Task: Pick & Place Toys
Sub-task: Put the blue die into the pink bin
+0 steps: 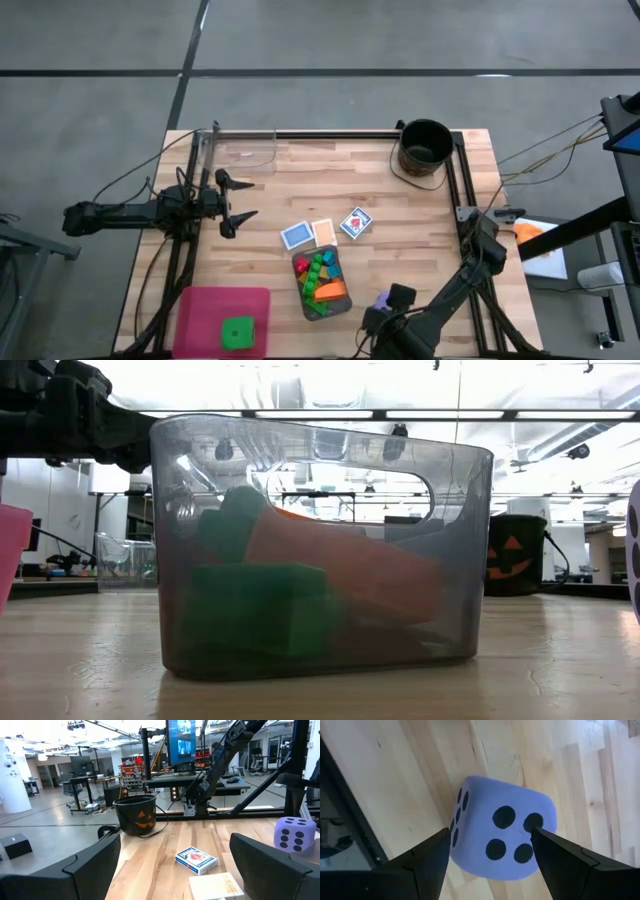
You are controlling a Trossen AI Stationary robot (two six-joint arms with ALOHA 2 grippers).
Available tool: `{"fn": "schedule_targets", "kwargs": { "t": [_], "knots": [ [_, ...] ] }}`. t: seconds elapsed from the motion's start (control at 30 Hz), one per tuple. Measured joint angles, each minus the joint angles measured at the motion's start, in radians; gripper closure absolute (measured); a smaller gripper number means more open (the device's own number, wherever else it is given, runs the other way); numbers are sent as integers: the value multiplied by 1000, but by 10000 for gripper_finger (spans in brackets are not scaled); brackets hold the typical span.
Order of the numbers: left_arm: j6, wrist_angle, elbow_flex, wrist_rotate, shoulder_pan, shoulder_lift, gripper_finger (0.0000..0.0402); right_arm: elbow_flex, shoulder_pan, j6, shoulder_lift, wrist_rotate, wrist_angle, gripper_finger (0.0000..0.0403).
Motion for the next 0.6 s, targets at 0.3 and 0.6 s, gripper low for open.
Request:
{"fn": "schedule_targets", "kwargs": {
  "t": [0.3,0.6],
  "knots": [
    [0,2,0,0,0,0,25,0,1,-32,70,-29,-82,129],
    [0,-1,0,0,0,0,25,3,4,-145,92,-47,-87,315]
  ]
}}
